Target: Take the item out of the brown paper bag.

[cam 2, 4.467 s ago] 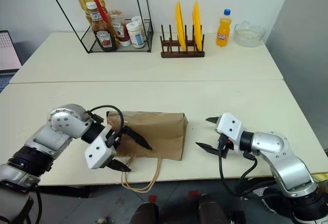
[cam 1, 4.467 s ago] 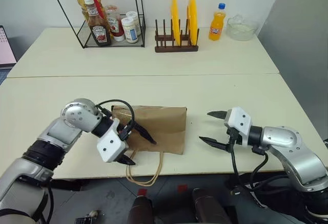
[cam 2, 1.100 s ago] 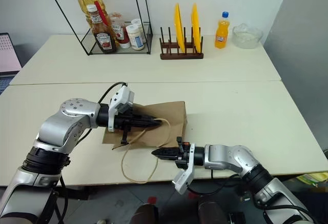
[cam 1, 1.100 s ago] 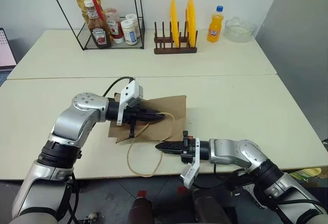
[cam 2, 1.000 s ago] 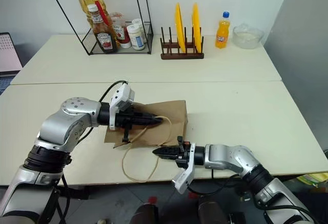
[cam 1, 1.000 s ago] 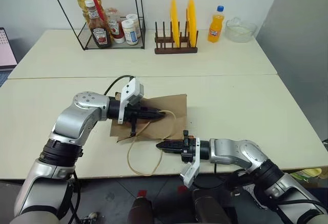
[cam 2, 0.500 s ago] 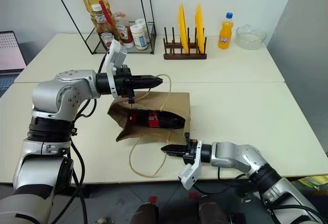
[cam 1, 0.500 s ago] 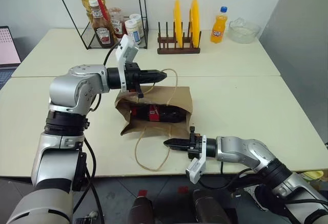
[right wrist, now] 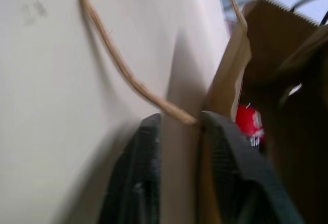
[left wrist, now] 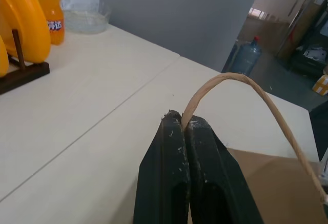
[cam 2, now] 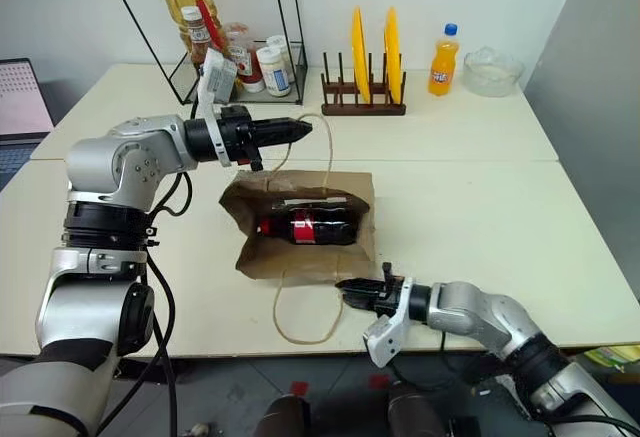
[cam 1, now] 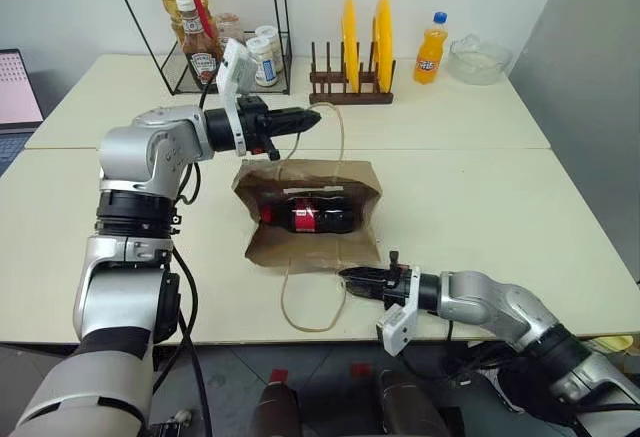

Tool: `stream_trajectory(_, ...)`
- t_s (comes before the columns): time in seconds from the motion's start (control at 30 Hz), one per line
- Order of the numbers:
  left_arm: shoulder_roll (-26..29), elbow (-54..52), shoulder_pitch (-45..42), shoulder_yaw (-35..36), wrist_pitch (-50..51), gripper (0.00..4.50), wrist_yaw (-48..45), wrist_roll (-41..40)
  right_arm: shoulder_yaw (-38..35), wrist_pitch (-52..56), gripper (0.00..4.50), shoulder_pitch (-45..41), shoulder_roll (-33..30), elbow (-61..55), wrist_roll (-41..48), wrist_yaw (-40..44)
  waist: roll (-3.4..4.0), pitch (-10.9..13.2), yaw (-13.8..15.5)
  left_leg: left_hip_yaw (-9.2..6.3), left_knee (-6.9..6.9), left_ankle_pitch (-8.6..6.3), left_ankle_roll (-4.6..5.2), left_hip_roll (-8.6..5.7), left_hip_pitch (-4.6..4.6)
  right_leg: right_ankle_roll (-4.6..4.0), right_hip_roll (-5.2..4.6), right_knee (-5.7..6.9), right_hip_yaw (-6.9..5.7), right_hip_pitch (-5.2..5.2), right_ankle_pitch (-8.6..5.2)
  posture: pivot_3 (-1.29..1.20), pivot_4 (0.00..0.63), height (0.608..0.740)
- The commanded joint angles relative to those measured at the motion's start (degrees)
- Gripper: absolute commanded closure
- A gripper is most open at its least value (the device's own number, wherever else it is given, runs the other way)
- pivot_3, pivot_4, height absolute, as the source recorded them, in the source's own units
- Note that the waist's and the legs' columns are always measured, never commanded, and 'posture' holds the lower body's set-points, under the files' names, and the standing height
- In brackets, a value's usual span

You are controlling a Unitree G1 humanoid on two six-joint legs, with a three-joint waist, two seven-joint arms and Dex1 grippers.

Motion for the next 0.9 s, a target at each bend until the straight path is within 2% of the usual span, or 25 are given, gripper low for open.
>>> stream_trajectory(0.03,0.4,-1.8,-0.8,1.0,-1.0,4.50,-1.0,-0.2,-6.6,5.2,1.84,2.2,-2.8,-9.4,11.7,5.1,0.00,0.0,0.0,0.00,0.00,0.00,0.00,0.00,0.00,0.00,0.00,0.00,0.00,0.00,0.00,0.00,0.150,0.740)
stream_trajectory(0.2,0.6,-1.5,-0.5,0.9,-1.4,4.50,-1.9,0.1,-14.5,18.0,0.07,8.2,-7.1,-22.3,26.7,12.8,0.00,0.0,0.1,-0.02,-0.01,0.00,0.01,0.00,0.00,0.03,0.01,0.00,-0.01,0.01,-0.02,0.00,0.150,0.740)
stream_trajectory(0.3,0.7,-1.0,-0.6,1.0,-1.6,4.50,-2.4,0.4,-17.3,29.1,0.03,10.3,-8.8,-29.3,35.7,17.8,0.00,0.0,0.1,-0.02,-0.01,-0.01,0.01,0.00,-0.01,0.05,0.01,-0.01,-0.02,0.00,-0.04,0.00,0.150,0.740)
stream_trajectory(0.4,0.7,-0.3,-0.8,0.9,-2.1,4.50,-2.6,0.8,-20.0,39.7,0.03,7.9,-8.8,-33.1,43.0,20.2,0.00,0.0,0.1,-0.02,-0.01,0.00,0.01,0.00,0.00,0.05,0.01,-0.01,-0.01,0.01,-0.04,0.00,0.150,0.740)
stream_trajectory(0.5,0.6,0.5,-1.2,0.7,-2.5,4.50,-2.9,1.2,-20.7,50.6,0.60,2.2,-6.2,-36.0,51.8,20.8,0.00,0.0,0.0,-0.02,0.00,-0.01,0.01,-0.01,-0.01,0.05,0.01,-0.01,0.00,0.01,-0.04,0.00,0.150,0.740)
stream_trajectory(0.63,0.4,1.6,-2.2,0.4,-3.4,4.50,-3.3,2.1,-20.3,66.5,1.94,-5.9,-0.8,-39.3,64.4,18.8,0.02,0.0,-0.1,-0.07,-0.02,-0.01,0.01,0.01,-0.04,0.05,0.03,0.00,-0.05,-0.03,-0.04,0.00,0.150,0.740)
stream_trajectory(0.7,0.5,1.8,-2.4,0.4,-3.2,4.50,-3.5,2.3,-21.1,73.3,2.75,-8.4,1.6,-39.6,70.7,17.2,0.02,0.0,-0.2,-0.13,-0.03,-0.01,0.01,0.03,-0.12,0.03,0.03,-0.03,-0.14,-0.04,-0.05,0.00,0.150,0.740)
stream_trajectory(0.83,1.3,1.4,-2.3,0.4,-2.8,4.50,-4.0,2.6,-23.0,85.9,4.17,-13.7,8.1,-37.4,87.3,12.2,0.04,0.0,-0.2,-0.18,-0.02,0.00,0.00,0.04,-0.28,0.02,-0.01,-0.05,-0.26,-0.11,-0.06,0.00,0.150,0.740)
stream_trajectory(0.87,1.4,1.6,-2.4,0.4,-2.9,4.50,-4.1,2.8,-22.9,87.4,4.47,-14.5,9.0,-36.9,88.7,11.9,0.04,0.0,-0.2,-0.19,-0.02,0.00,0.00,0.04,-0.28,0.02,-0.01,-0.05,-0.28,-0.12,-0.06,0.00,0.150,0.740)
stream_trajectory(0.9,1.3,1.6,-2.3,0.5,-2.9,4.50,-3.8,2.9,-22.2,88.3,4.47,-15.1,10.5,-36.0,89.2,11.5,0.04,0.0,-0.2,-0.22,-0.02,0.00,0.00,0.05,-0.29,0.02,-0.01,-0.05,-0.32,-0.12,-0.06,0.00,0.150,0.740)
